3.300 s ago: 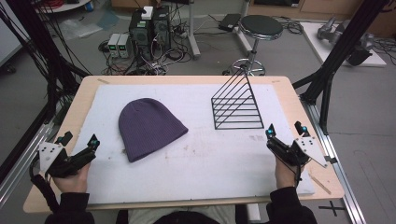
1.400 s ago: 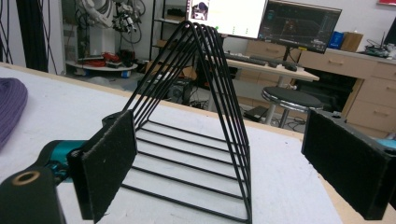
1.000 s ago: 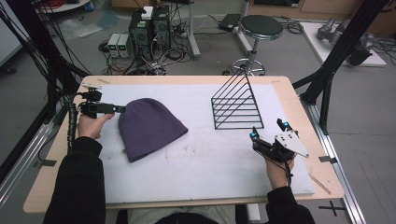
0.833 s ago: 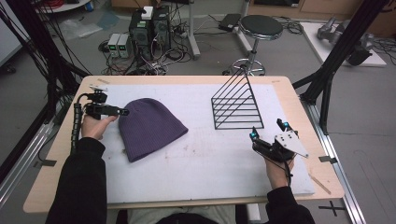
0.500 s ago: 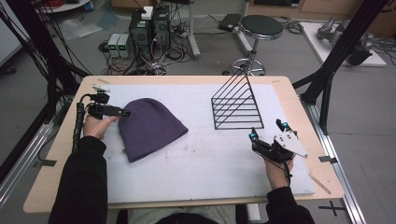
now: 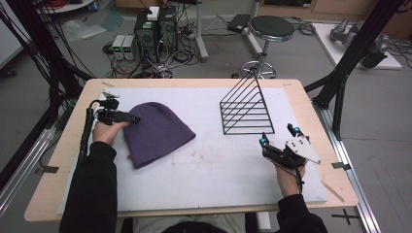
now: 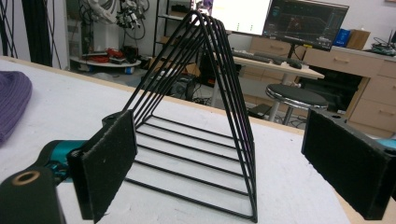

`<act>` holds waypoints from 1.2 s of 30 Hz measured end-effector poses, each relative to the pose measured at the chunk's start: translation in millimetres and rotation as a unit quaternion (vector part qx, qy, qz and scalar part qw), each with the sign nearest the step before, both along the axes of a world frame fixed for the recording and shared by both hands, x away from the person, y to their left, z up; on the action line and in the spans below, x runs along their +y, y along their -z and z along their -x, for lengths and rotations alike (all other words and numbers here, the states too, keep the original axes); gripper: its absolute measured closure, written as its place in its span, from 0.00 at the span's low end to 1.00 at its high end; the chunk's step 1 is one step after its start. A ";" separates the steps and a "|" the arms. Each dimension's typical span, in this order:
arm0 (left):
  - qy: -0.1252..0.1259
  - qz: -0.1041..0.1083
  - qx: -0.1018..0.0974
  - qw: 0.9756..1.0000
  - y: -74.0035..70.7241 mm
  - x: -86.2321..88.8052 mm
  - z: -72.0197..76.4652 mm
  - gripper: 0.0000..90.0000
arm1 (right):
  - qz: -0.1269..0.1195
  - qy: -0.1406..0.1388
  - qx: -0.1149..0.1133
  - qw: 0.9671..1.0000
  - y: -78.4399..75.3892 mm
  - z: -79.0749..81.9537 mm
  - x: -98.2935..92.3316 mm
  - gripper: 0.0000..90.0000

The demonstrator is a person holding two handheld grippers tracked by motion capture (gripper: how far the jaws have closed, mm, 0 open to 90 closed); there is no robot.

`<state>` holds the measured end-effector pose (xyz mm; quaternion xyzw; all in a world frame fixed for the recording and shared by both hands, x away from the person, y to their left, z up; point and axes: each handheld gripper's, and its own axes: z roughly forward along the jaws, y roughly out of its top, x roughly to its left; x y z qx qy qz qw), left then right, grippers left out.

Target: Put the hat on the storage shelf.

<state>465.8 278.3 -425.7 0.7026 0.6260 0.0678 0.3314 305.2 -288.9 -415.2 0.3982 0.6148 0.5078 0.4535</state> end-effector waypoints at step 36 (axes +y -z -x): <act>0.071 -0.031 -0.138 0.987 -50.5 -18.9 32.4 0.88 | -0.011 -0.008 0.005 1.000 0.8 -0.6 -0.4 0.11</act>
